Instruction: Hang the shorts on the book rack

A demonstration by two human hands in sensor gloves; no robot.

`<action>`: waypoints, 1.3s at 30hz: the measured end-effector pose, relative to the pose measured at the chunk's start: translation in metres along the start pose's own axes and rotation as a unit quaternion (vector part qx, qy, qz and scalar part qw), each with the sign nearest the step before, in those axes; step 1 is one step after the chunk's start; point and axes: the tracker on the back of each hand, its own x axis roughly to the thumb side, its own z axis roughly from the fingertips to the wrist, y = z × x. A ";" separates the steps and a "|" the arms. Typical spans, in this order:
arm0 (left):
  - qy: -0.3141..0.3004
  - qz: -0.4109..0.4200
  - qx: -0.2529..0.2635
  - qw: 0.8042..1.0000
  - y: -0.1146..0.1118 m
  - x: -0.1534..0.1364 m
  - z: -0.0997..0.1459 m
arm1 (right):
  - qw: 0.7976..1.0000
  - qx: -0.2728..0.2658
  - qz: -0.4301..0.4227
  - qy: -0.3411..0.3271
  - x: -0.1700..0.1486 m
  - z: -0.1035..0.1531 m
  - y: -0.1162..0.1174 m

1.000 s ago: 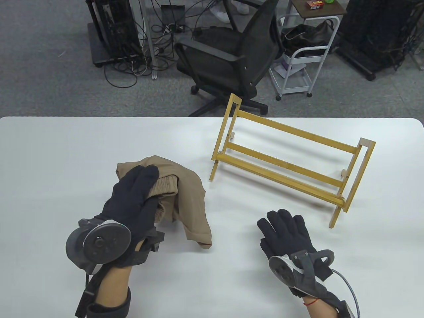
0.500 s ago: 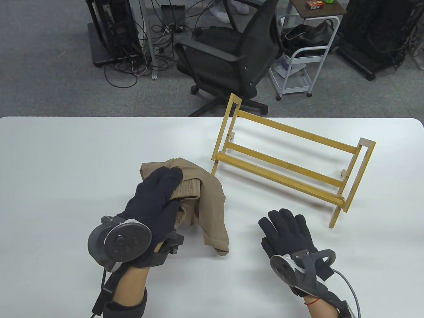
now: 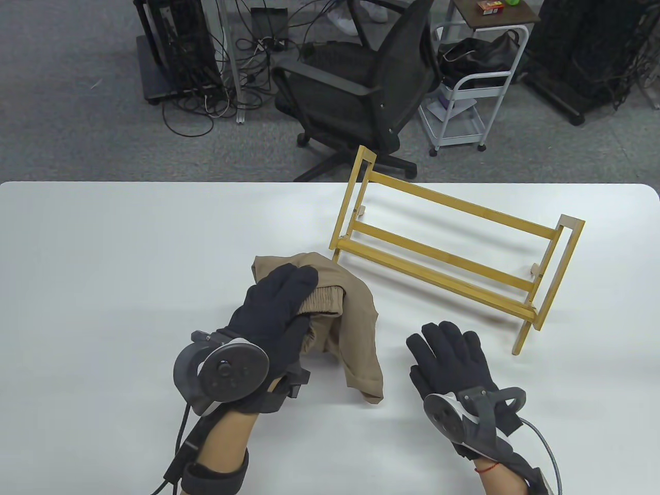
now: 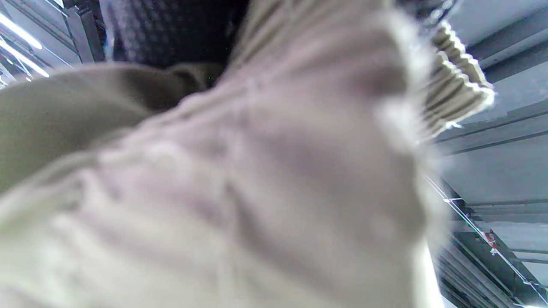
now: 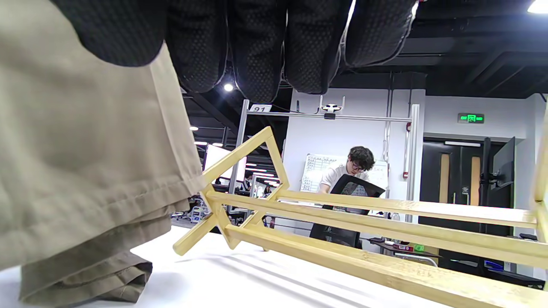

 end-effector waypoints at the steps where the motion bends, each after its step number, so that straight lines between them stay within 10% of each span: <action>1: 0.000 0.001 0.000 1.000 0.000 0.000 0.000 | 1.000 -0.001 -0.003 0.003 -0.001 -0.001 -0.001; 23: -0.002 0.016 -0.018 1.000 -0.004 -0.007 -0.002 | 0.984 -0.134 -0.116 0.004 0.047 -0.067 -0.086; 39: -0.009 0.022 -0.025 0.999 -0.007 -0.006 -0.002 | 0.978 -0.065 -0.187 -0.065 0.085 -0.111 -0.096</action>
